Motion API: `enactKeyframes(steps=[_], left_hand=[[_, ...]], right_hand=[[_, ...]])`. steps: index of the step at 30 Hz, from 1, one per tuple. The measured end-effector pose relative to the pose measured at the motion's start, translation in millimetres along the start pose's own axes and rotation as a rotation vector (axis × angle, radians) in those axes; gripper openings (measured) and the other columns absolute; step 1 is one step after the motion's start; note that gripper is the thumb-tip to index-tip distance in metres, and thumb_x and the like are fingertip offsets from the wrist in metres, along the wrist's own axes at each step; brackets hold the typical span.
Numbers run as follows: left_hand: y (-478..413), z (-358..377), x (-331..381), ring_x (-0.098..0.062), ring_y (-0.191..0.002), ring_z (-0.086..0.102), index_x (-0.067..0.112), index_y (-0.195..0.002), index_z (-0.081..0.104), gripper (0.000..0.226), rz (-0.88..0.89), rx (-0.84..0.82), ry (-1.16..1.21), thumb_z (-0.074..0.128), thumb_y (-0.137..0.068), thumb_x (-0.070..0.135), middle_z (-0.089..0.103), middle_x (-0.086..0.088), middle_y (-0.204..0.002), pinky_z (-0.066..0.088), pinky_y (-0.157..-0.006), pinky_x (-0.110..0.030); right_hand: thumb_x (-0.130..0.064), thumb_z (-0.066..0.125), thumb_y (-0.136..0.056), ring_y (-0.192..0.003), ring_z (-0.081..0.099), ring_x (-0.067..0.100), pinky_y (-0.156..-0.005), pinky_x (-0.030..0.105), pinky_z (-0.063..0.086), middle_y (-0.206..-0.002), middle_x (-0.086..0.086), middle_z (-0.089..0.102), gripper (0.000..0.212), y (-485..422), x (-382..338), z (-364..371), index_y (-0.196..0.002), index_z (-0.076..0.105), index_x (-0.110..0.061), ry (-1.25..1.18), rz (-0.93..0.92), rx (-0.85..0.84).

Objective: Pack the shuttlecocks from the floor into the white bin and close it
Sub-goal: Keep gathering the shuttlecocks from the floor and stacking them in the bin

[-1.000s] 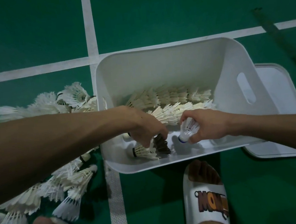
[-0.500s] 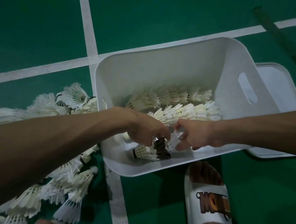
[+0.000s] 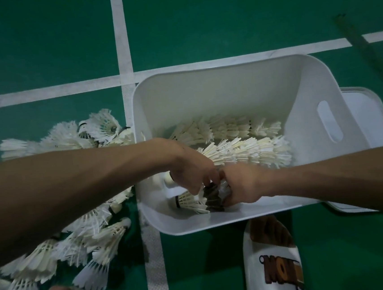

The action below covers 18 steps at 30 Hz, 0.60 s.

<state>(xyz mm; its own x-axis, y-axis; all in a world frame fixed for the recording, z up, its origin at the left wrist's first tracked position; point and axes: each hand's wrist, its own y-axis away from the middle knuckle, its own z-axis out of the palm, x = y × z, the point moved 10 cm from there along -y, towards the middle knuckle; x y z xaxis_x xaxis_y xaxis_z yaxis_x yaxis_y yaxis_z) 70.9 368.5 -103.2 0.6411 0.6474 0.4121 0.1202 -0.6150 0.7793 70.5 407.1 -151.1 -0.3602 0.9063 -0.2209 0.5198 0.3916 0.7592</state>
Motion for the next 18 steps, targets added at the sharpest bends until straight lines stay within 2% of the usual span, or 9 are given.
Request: enactKeyframes(steps=[4,7,9,10,12,14,15,18], left_hand=[[-2,-1,-2,-0.015,-0.092,0.048,0.018,-0.135,0.045,0.049,0.0,0.0,0.002,0.05,-0.088,0.004,0.056,0.0,-0.126,0.035,-0.059,-0.021],[1,3,-2,-0.015,-0.09,0.046,0.022,-0.138,0.041,0.054,-0.003,-0.024,0.007,0.051,-0.088,0.005,0.054,0.003,-0.119,0.036,-0.068,-0.024],[2,4,-2,-0.018,-0.093,0.05,0.023,-0.138,0.042,0.053,0.0,-0.027,0.008,0.053,-0.088,0.007,0.056,0.001,-0.117,0.038,-0.073,-0.029],[2,4,-2,-0.02,-0.095,0.052,0.022,-0.138,0.042,0.053,-0.004,-0.024,0.007,0.054,-0.088,0.009,0.057,-0.004,-0.117,0.039,-0.074,-0.031],[3,4,-4,-0.023,-0.1,0.055,0.019,-0.137,0.042,0.049,-0.018,-0.003,0.01,0.055,-0.089,0.013,0.058,-0.01,-0.118,0.042,-0.074,-0.032],[5,0,-2,-0.022,-0.102,0.057,0.017,-0.134,0.045,0.045,-0.021,0.041,0.014,0.055,-0.09,0.015,0.059,-0.008,-0.123,0.047,-0.08,-0.035],[9,-5,0,-0.019,-0.101,0.057,0.018,-0.134,0.046,0.045,-0.025,0.08,0.021,0.054,-0.09,0.015,0.059,-0.004,-0.126,0.047,-0.082,-0.033],[28,-32,2,-0.009,-0.09,0.052,0.02,-0.133,0.05,0.04,-0.034,0.286,0.059,0.051,-0.093,0.014,0.06,0.003,-0.125,0.037,-0.071,-0.018]], right_hand=[[-0.036,0.08,-0.07,-0.096,0.064,0.021,-0.08,0.03,0.052,-0.107,0.0,0.066,0.058,1,3,-6,-0.12,0.056,-0.021,-0.116,-0.034,0.0],[-0.035,0.083,-0.069,-0.101,0.063,0.018,-0.074,0.024,0.05,-0.13,-0.003,0.057,0.081,10,4,-12,-0.137,0.041,-0.023,-0.175,-0.059,-0.039],[-0.036,0.083,-0.07,-0.105,0.064,0.019,-0.067,0.018,0.052,-0.14,-0.005,0.048,0.089,18,9,-14,-0.143,0.034,-0.024,-0.211,-0.042,-0.099],[-0.035,0.083,-0.07,-0.104,0.065,0.019,-0.065,0.016,0.054,-0.139,-0.005,0.049,0.088,23,13,-15,-0.143,0.034,-0.024,-0.233,-0.02,-0.118],[-0.033,0.083,-0.071,-0.092,0.07,0.021,-0.07,0.027,0.059,-0.124,0.002,0.061,0.081,31,21,-21,-0.138,0.04,-0.023,-0.288,0.03,-0.127],[-0.033,0.081,-0.073,-0.082,0.071,0.018,-0.074,0.032,0.059,-0.108,0.001,0.067,0.066,36,24,-28,-0.13,0.05,-0.02,-0.255,0.034,-0.122],[-0.034,0.08,-0.075,-0.081,0.07,0.016,-0.075,0.031,0.059,-0.105,-0.002,0.067,0.058,38,23,-34,-0.124,0.055,-0.019,-0.202,0.018,-0.105],[-0.039,0.074,-0.079,-0.088,0.065,0.011,-0.078,0.025,0.053,-0.104,-0.005,0.068,0.042,45,14,-64,-0.114,0.061,-0.019,-0.05,-0.034,0.032]])
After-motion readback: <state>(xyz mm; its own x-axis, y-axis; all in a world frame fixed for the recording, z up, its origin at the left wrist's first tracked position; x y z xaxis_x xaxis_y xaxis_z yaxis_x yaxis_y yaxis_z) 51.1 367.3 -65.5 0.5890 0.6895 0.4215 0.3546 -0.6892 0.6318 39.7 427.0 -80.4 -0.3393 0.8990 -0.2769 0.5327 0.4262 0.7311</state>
